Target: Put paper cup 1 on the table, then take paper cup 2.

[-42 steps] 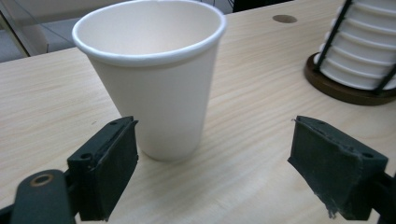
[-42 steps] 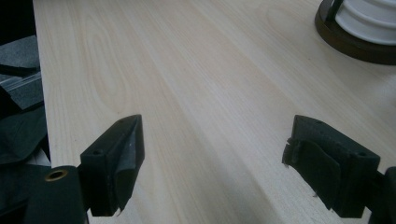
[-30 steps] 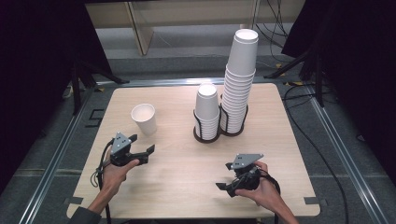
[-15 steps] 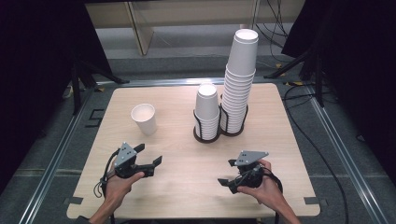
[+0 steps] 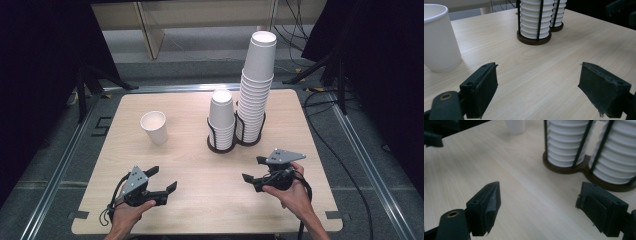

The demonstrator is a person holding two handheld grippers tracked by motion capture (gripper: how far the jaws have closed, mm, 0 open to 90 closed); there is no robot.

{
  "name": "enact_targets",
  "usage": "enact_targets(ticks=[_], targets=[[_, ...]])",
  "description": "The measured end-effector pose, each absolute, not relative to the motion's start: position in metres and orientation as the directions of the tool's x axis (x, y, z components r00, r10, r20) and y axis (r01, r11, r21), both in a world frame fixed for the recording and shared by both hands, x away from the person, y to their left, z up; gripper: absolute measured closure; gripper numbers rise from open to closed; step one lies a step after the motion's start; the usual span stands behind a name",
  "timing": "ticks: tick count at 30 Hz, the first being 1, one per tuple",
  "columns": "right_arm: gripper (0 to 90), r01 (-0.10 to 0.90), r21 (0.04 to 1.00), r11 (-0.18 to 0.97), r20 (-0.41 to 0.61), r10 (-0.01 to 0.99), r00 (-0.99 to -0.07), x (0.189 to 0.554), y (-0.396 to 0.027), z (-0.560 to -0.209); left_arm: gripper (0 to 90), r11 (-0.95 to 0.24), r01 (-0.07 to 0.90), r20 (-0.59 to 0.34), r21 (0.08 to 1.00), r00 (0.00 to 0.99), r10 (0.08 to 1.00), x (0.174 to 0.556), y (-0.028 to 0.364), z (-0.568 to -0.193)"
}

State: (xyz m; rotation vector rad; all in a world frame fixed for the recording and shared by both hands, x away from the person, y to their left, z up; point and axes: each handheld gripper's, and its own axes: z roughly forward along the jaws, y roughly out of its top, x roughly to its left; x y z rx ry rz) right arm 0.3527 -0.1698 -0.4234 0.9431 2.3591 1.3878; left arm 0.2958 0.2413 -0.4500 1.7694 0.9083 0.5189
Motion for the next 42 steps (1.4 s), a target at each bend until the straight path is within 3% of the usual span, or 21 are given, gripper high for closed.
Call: enact_targets(ticks=[16, 30, 42], targets=[[15.8, 0.359, 0.914, 0.191, 0.1, 0.751, -0.653, 0.384, -0.2, -0.369, 14.5, -0.181, 0.335, -0.084, 0.925, 0.643, 0.761, 0.274, 0.24, -0.45], [15.6, 0.33, 0.938, 0.104, 0.136, 0.766, -0.629, 0.422, -0.206, -0.321, 14.5, -0.205, 0.341, -0.081, 0.917, 0.665, 0.743, 0.274, 0.238, -0.457], [15.4, 0.234, 0.97, 0.066, 0.093, 0.789, -0.607, 0.456, -0.203, -0.273, 14.5, -0.216, 0.352, -0.088, 0.91, 0.676, 0.732, 0.274, 0.236, -0.458]])
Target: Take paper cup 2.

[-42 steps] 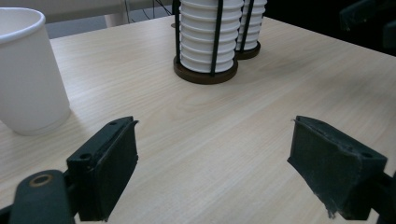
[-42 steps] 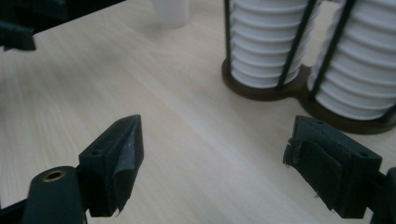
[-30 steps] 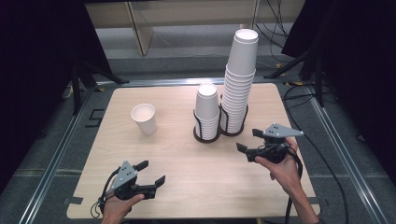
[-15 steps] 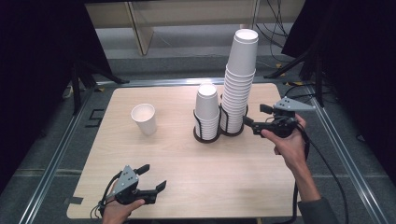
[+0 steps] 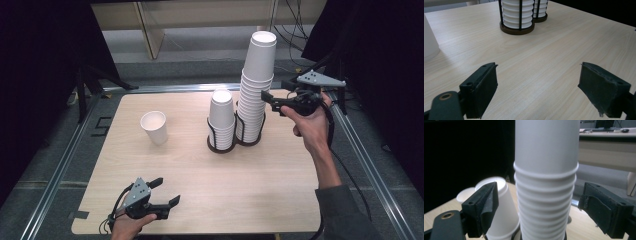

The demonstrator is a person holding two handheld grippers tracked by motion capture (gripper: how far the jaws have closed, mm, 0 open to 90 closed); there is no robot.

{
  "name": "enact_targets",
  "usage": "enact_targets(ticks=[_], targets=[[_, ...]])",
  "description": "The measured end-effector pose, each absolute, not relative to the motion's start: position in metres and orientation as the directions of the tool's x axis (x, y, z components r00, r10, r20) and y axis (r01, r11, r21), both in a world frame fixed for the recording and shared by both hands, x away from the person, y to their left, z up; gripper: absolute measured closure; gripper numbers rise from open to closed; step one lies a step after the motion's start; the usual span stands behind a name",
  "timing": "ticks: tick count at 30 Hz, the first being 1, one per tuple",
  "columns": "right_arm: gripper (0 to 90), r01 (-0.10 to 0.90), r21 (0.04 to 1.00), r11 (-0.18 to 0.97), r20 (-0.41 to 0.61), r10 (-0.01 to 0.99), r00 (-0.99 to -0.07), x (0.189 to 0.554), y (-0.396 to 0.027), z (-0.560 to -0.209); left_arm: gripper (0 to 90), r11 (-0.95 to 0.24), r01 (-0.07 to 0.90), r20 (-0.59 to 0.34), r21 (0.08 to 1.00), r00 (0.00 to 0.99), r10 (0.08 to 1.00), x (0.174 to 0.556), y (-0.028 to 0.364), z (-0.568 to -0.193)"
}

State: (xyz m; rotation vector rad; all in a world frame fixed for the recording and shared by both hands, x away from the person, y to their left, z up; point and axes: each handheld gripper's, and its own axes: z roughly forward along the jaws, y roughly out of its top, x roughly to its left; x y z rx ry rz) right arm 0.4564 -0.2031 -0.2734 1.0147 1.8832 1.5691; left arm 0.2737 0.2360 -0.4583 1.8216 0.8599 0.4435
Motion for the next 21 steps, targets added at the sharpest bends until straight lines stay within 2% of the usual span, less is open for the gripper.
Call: enact_targets(ticks=[12, 21], targets=[[15.4, 0.217, 0.971, 0.099, 0.055, 0.793, -0.607, 0.483, -0.186, -0.241, 14.5, -0.199, 0.34, -0.097, 0.919, 0.684, 0.723, 0.275, 0.234, -0.461], [13.0, 0.257, 0.96, 0.115, 0.059, 0.809, -0.585, 0.507, -0.17, -0.234, 14.5, -0.209, 0.344, -0.094, 0.916, 0.687, 0.721, 0.276, 0.234, -0.461]])
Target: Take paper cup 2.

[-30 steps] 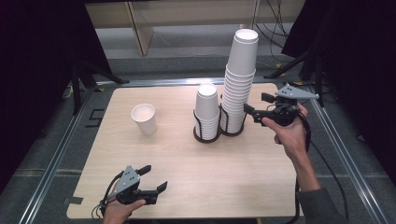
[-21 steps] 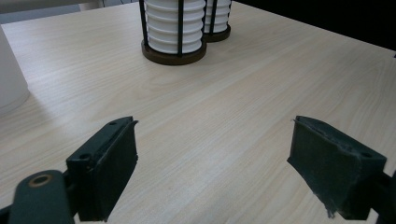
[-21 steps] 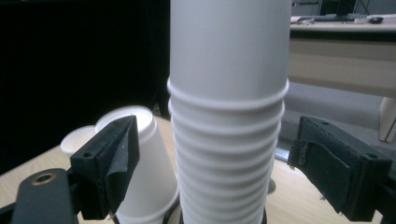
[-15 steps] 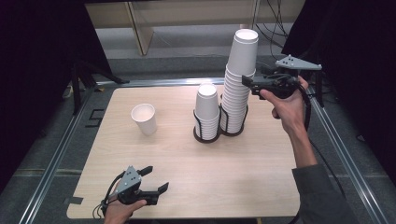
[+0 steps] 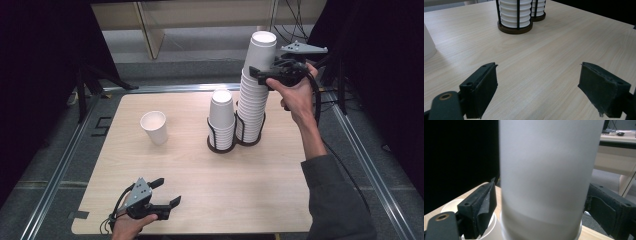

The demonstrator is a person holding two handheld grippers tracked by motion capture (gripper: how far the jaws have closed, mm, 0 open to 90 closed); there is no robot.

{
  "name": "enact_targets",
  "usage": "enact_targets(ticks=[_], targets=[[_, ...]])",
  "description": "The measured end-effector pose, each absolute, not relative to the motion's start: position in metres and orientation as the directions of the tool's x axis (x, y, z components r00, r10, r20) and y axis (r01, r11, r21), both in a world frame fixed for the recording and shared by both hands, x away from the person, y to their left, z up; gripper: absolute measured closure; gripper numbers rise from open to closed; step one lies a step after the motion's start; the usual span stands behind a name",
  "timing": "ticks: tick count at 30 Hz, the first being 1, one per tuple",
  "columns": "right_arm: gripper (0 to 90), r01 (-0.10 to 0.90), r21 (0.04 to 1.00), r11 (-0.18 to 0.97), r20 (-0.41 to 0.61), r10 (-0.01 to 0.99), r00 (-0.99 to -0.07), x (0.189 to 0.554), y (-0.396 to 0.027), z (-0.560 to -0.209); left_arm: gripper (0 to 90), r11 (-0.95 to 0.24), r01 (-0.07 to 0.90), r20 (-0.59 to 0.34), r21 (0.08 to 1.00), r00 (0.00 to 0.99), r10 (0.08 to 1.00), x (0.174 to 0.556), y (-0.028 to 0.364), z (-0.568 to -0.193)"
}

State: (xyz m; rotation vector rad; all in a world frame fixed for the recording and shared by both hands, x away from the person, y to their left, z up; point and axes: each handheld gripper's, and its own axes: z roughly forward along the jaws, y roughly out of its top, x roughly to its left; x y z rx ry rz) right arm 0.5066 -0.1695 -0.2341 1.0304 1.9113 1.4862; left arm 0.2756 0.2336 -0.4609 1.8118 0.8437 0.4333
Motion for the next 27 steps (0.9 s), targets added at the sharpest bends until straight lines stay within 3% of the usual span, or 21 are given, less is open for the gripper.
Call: enact_targets(ticks=[10, 27], targets=[[12.6, 0.273, 0.956, 0.106, 0.077, 0.809, -0.583, 0.522, -0.162, -0.232, 14.5, -0.249, 0.338, -0.064, 0.908, 0.698, 0.713, 0.276, 0.235, -0.46], [16.4, 0.274, 0.955, 0.114, 0.075, 0.801, -0.594, 0.527, -0.161, -0.225, 14.5, -0.217, 0.341, -0.087, 0.915, 0.691, 0.717, 0.275, 0.235, -0.459]])
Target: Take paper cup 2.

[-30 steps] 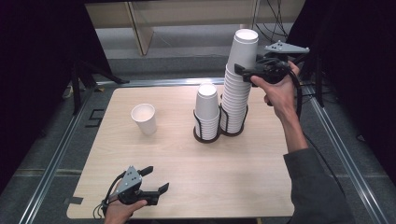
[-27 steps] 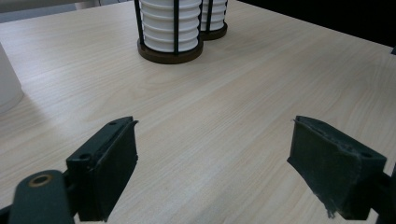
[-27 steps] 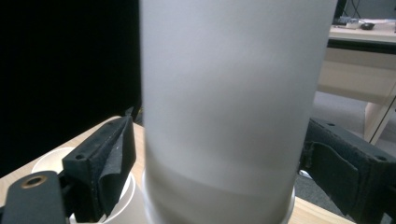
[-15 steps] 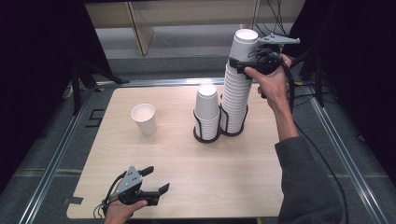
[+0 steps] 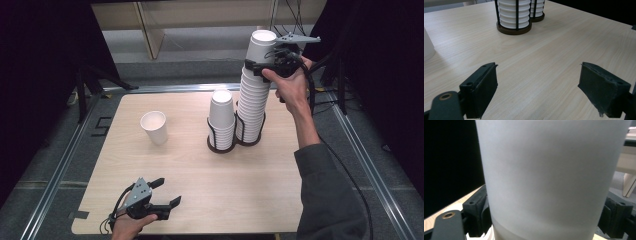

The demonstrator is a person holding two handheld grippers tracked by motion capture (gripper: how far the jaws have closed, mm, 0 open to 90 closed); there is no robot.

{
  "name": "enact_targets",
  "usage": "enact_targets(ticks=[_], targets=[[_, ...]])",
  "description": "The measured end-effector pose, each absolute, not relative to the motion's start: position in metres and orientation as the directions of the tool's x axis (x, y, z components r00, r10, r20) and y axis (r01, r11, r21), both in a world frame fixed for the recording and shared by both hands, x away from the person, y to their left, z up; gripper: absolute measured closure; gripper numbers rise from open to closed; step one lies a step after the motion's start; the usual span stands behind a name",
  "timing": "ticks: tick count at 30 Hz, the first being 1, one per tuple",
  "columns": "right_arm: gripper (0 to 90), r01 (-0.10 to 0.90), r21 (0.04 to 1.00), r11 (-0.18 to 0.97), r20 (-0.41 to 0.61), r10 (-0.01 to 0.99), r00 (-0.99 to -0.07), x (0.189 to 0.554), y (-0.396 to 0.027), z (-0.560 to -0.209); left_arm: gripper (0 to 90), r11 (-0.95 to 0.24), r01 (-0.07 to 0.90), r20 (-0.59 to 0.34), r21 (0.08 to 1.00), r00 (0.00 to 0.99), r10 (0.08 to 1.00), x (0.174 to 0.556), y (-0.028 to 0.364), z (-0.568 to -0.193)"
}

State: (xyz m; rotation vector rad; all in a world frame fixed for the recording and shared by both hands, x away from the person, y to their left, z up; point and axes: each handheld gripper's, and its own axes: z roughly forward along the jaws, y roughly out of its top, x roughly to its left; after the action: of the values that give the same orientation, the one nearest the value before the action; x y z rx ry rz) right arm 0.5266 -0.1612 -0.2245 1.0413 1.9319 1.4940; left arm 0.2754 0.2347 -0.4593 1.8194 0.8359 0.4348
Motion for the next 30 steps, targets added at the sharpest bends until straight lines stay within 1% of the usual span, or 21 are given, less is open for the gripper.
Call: enact_targets(ticks=[2, 5, 10, 12, 30], targets=[[17.1, 0.268, 0.959, 0.089, 0.093, 0.798, -0.596, 0.526, -0.162, -0.222, 14.5, -0.213, 0.341, -0.09, 0.916, 0.691, 0.717, 0.276, 0.234, -0.46], [17.4, 0.259, 0.962, 0.083, 0.09, 0.802, -0.591, 0.524, -0.164, -0.215, 14.5, -0.233, 0.343, -0.078, 0.91, 0.693, 0.716, 0.275, 0.235, -0.459], [17.7, 0.228, 0.97, 0.082, 0.071, 0.804, -0.59, 0.52, -0.164, -0.199, 14.5, -0.215, 0.341, -0.089, 0.915, 0.692, 0.716, 0.275, 0.234, -0.459], [17.7, 0.233, 0.969, 0.08, 0.074, 0.809, -0.583, 0.519, -0.164, -0.195, 14.5, -0.215, 0.344, -0.091, 0.914, 0.69, 0.718, 0.275, 0.235, -0.459], [18.0, 0.175, 0.982, 0.07, 0.043, 0.82, -0.571, 0.509, -0.169, -0.164, 14.5, -0.226, 0.349, -0.087, 0.91, 0.691, 0.717, 0.277, 0.235, -0.46]])
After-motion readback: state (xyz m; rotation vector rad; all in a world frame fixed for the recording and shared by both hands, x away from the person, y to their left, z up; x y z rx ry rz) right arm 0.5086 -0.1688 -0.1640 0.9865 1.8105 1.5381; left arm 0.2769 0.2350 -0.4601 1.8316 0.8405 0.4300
